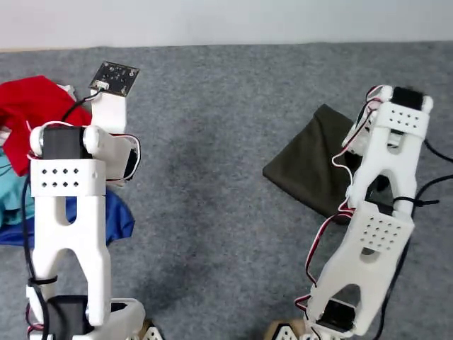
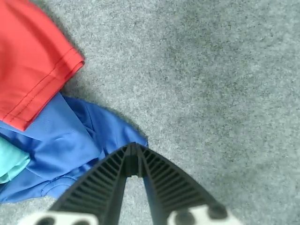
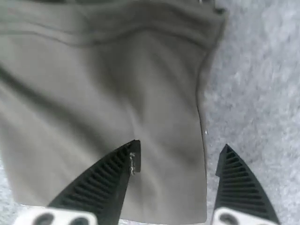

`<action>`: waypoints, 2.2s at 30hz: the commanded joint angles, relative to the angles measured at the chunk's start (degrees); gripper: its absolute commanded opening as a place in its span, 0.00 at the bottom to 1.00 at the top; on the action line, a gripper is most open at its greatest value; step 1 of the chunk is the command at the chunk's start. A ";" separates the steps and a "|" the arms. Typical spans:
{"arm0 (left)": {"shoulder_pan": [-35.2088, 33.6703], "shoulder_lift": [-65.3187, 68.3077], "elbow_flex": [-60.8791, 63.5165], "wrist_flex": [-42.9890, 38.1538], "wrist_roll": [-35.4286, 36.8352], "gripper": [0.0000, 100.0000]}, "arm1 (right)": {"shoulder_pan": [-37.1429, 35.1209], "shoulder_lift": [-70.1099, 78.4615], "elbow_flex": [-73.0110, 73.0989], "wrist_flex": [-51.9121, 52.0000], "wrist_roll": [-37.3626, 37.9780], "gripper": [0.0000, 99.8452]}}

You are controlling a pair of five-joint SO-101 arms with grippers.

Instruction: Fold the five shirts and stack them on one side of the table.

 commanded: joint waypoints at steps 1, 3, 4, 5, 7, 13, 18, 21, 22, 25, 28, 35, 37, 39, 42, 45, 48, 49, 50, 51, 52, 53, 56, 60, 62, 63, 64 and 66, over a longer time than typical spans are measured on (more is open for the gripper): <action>0.26 -1.93 -0.22 1.14 0.26 0.00 | -0.13 -5.58 0.18 2.42 -0.53 0.27; 0.26 -1.93 -0.22 1.14 0.18 0.00 | 0.31 -5.32 0.18 2.42 -0.53 0.27; 0.26 -1.93 -0.22 1.14 0.18 0.00 | 0.48 -5.32 0.18 2.42 -0.53 0.27; 0.26 -1.93 -0.22 1.14 0.18 0.00 | 0.75 -5.32 0.18 2.42 -0.62 0.27; 0.26 -1.85 -0.22 1.14 0.09 0.00 | 0.84 -5.05 0.26 2.33 -0.62 0.27; 0.26 -1.85 -0.22 1.14 0.09 0.00 | 0.75 1.89 0.79 1.54 -0.70 0.27; 0.26 -1.85 -0.22 1.14 0.09 0.00 | 0.31 6.46 0.79 -2.42 -0.62 0.27; 0.26 -1.85 -0.22 1.14 0.09 0.00 | -1.19 6.99 0.79 -5.41 -0.53 0.27; 0.26 -1.85 -0.22 1.14 0.09 0.00 | -1.80 7.16 0.79 -6.29 -0.53 0.27; 0.26 -1.85 -0.22 1.14 0.18 0.00 | -4.26 7.34 0.79 -8.84 -0.44 0.27; 0.26 -1.85 -0.22 1.14 0.18 0.00 | -6.64 7.34 0.79 -11.12 -0.44 0.27; 0.26 -1.85 0.57 1.14 0.09 0.00 | -7.78 7.43 0.79 -12.35 -0.62 0.27; 0.26 -1.85 1.71 1.14 0.09 0.00 | -7.78 7.43 0.97 -12.97 -0.62 0.27; 0.26 -2.11 2.51 1.05 0.09 0.00 | -7.52 7.52 0.97 -13.41 -0.44 0.27; 0.26 -2.20 2.68 0.97 0.00 0.00 | -7.43 8.84 0.97 -13.41 -0.35 0.27; 0.26 -2.20 2.68 0.88 0.00 0.00 | -7.43 9.54 0.79 -13.05 -0.35 0.21; 0.26 -2.29 2.68 0.88 0.00 0.00 | -7.43 9.54 0.70 -13.32 -0.09 0.06; 0.26 -2.29 2.68 0.88 0.00 0.00 | -7.52 9.54 0.70 -13.41 0.97 0.02; 0.26 -2.29 2.68 0.97 0.00 0.00 | -7.60 9.54 0.70 -13.32 2.46 0.00; 0.26 -2.29 2.68 0.97 0.00 0.00 | -7.69 9.54 0.70 -13.05 3.43 0.02; 0.26 -2.29 2.68 0.97 0.00 0.00 | -7.69 9.54 0.70 -12.88 3.87 0.02; 0.26 -2.29 2.68 0.97 0.00 0.00 | -7.52 9.45 0.70 -12.88 4.22 0.01; 0.26 -2.29 2.68 0.97 0.00 0.00 | -6.11 8.13 0.70 -12.70 4.31 0.01; 0.26 -2.29 2.68 1.05 0.00 0.00 | -2.95 4.44 0.70 -11.56 6.07 0.01; 0.26 -2.29 2.68 1.05 0.00 0.00 | -1.10 2.77 0.70 -11.47 10.46 0.01; 0.26 -2.29 2.68 1.05 0.00 0.00 | -0.04 2.07 0.70 -11.38 12.75 0.01; 0.26 -2.29 2.59 1.05 0.00 0.00 | 0.92 1.36 0.70 -11.21 14.77 0.01; 0.26 -2.29 2.59 1.05 0.00 0.00 | 2.95 0.22 0.70 -11.12 17.93 0.01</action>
